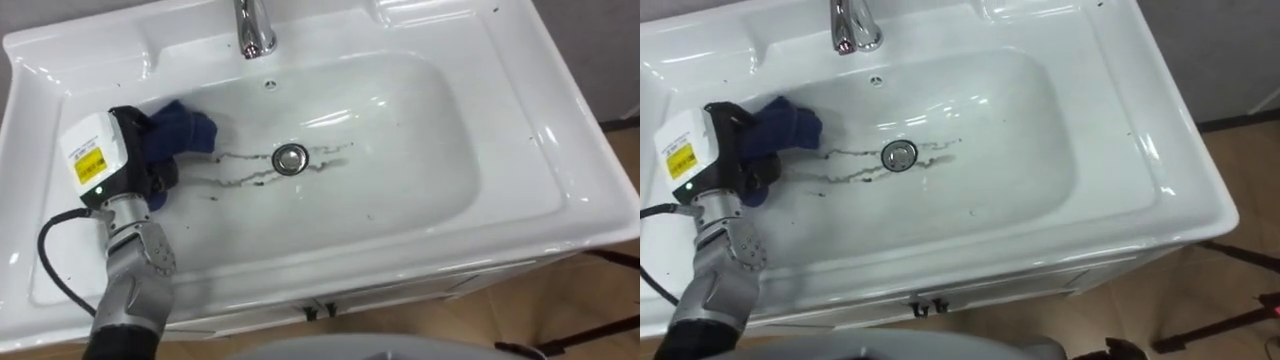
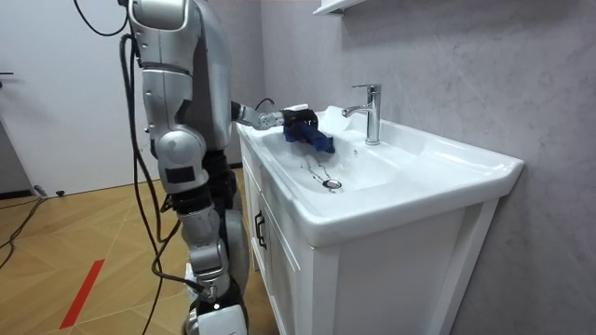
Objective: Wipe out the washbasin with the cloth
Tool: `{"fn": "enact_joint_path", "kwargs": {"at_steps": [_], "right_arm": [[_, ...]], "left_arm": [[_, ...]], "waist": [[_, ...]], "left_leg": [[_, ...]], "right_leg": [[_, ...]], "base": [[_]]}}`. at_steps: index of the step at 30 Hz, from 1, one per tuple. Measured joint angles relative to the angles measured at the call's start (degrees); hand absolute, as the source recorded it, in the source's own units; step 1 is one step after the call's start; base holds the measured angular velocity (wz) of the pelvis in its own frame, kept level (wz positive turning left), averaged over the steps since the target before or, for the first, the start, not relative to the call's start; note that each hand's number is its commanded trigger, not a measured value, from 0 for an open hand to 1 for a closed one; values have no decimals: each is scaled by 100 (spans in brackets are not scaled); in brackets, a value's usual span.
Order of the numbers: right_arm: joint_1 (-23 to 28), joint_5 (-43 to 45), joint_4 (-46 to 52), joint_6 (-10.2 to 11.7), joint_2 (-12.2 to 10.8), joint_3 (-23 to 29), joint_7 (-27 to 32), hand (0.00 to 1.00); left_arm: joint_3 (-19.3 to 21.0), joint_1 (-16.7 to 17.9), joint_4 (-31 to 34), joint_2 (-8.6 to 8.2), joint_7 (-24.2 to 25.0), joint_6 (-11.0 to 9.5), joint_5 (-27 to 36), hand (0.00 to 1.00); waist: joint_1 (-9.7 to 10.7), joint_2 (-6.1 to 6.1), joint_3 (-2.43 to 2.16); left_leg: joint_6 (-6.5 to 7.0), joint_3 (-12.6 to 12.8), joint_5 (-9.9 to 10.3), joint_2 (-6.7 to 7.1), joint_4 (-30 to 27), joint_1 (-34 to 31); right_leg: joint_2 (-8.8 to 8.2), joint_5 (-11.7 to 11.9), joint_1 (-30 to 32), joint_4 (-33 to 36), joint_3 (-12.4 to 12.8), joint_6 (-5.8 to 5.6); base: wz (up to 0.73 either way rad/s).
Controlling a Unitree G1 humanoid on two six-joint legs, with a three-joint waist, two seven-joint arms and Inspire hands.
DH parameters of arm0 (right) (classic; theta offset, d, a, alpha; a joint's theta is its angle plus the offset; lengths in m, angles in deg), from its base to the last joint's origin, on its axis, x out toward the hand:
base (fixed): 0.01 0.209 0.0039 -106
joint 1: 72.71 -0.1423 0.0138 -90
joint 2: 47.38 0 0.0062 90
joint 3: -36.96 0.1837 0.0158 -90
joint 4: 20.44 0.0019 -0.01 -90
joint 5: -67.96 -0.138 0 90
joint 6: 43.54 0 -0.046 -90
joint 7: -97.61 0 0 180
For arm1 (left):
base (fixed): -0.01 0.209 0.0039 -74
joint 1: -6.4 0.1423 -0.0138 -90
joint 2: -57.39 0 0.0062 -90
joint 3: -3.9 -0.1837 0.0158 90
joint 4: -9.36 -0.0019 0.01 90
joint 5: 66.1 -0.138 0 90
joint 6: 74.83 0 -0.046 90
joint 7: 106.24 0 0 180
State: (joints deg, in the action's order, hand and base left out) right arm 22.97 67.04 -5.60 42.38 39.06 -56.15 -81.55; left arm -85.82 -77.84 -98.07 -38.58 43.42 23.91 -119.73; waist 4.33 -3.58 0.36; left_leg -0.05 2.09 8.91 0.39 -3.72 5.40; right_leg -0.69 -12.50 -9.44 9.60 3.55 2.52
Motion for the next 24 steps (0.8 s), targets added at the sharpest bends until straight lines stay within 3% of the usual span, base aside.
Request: {"fn": "enact_joint_path", "kwargs": {"at_steps": [1, 2, 3, 4, 5, 8, 10, 15, 19, 24], "right_arm": [[44, 214, -61, -96, 5, 18, -34, 0], [66, 405, -69, -130, -31, 13, -90, 0], [59, 476, -41, -137, -45, -7, -92, 0], [71, 615, 92, -107, -46, -33, -71, 0], [189, 709, 231, -176, -41, -25, -27, 0], [213, 808, 369, -372, -45, -35, -96, 0], [217, 800, 368, -424, -47, -38, -173, 0], [144, 796, 328, -474, -55, -71, -155, 0], [107, 827, 347, -483, -64, -61, -114, 0], [124, 828, 344, -657, -64, -66, -119, 0]], "left_arm": [[-104, 23, -15, 12, 54, 12, -215, 100], [-109, 73, -37, 49, 103, 29, -311, 100], [-84, 76, -92, 68, 120, 80, -349, 100], [-27, 9, -256, 96, 175, 172, -437, 100], [-30, -65, -429, 114, 255, 195, -667, 100], [-32, -162, -424, 137, 350, 225, -1163, 100], [-54, -191, -424, 174, 389, 282, -1234, 100], [-90, -226, -643, 229, 474, 399, -1225, 100], [-195, -265, -906, 228, 617, 465, -1231, 100], [-319, -300, -1131, 217, 714, 622, -1248, 100]], "waist": [[-143, -9, -27], [-360, -10, -20], [-397, -35, -12], [-322, -72, 14], [-193, -95, -23], [-92, -69, 13], [-18, -58, 21], [63, -38, 49], [223, -59, 44], [347, -82, 28]], "left_leg": [[71, 49, -82, -8, -118, 36], [71, -95, -71, -76, -213, 115], [60, -273, -64, -137, -218, 149], [-85, -540, 49, -253, -283, 212], [-214, -500, 129, -313, -311, 267], [-206, -124, 145, -371, -293, 347], [-193, -42, 153, -359, -295, 352], [-137, -1, 247, -335, -303, 356], [-120, 59, 277, -338, -329, 241], [-120, 77, 277, -337, -374, 214]], "right_leg": [[-31, -179, 285, 417, -134, -198], [-10, -202, 491, 261, -376, -161], [42, -129, 670, 89, -476, -58], [115, 530, 977, -44, -722, 27], [161, 564, 812, -4, -871, 17], [240, 564, 724, 11, -805, 17], [253, 564, 735, 11, -823, 17], [277, 530, 744, -19, -840, 48], [281, 516, 849, 17, -827, 24], [285, 558, 867, 32, -804, 32]], "base": [[-30], [-73], [-84], [-28], [-9], [-6], [0], [-4], [12], [-2]]}}
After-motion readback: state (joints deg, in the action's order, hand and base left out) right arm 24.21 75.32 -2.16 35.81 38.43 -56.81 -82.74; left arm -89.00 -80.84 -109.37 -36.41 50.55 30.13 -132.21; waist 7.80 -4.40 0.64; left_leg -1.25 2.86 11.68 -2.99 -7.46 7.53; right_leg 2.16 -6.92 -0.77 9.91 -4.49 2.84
